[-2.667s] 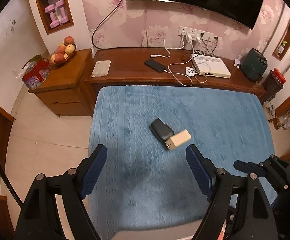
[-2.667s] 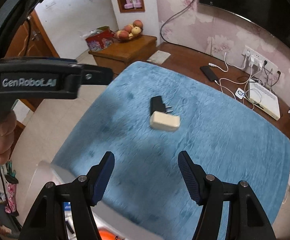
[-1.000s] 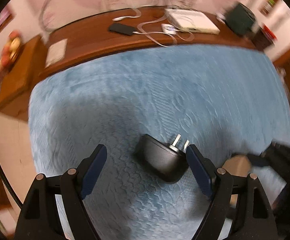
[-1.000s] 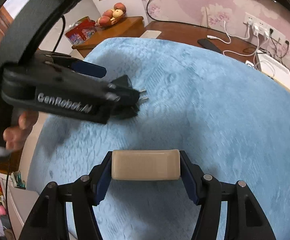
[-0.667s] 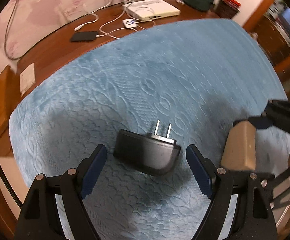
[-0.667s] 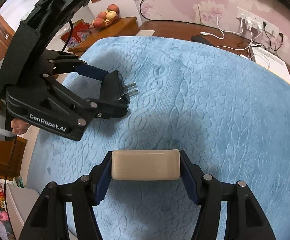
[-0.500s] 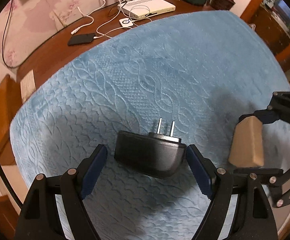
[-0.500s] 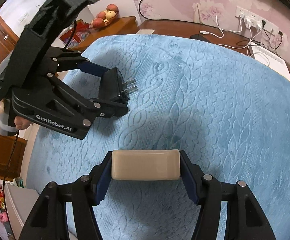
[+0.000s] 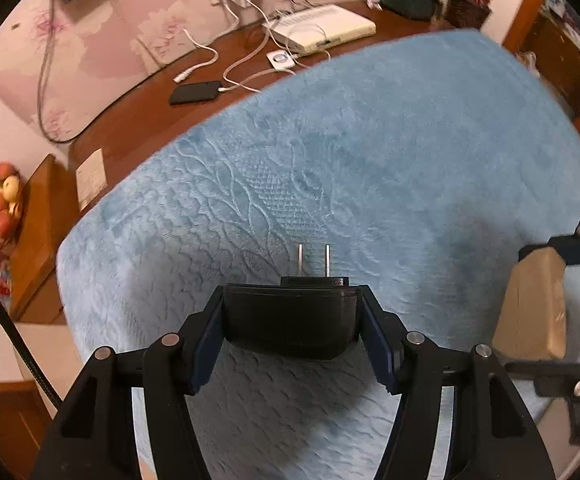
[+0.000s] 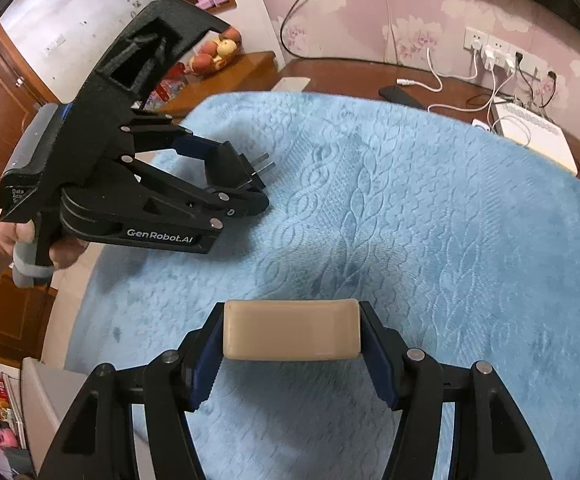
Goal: Organize rigid objects
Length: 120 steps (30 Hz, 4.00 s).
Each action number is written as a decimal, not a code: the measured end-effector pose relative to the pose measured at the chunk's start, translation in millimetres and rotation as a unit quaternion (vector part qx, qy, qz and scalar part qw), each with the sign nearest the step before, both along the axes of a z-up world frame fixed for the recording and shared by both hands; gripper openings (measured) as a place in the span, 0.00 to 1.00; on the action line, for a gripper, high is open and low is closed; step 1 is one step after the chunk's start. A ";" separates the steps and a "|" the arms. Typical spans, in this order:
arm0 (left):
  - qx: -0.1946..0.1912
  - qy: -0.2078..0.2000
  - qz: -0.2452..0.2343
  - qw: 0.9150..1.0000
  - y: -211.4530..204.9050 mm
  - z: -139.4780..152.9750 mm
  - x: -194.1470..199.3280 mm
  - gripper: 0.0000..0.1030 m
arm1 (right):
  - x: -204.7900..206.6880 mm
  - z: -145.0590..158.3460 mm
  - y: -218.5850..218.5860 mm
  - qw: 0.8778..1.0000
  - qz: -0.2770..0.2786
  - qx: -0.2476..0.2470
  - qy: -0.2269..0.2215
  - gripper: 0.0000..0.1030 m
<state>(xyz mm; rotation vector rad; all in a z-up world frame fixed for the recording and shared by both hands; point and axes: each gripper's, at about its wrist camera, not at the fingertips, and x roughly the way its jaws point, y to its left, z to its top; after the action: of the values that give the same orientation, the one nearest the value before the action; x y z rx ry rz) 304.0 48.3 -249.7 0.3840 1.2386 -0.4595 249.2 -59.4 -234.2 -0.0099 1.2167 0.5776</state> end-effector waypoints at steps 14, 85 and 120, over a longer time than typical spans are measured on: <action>-0.058 -0.029 0.099 0.993 20.4 131.7 -126.1 0.64 | -123.0 112.2 -17.8 0.996 0.035 0.031 -0.078 0.61; -0.075 -0.108 0.303 0.944 -35.3 216.2 -345.9 0.84 | -281.1 209.4 -116.0 0.981 -0.169 -0.044 -0.088 0.75; -0.046 -0.127 0.311 0.941 -46.4 222.2 -347.7 0.84 | -281.1 220.4 -121.7 0.971 -0.205 -0.058 -0.108 0.78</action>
<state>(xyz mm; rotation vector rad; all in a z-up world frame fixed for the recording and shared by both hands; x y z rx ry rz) -43.7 1.8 -27.6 -0.0419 1.0137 0.0780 -31.9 -181.2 -13.9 0.0770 1.0009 0.1390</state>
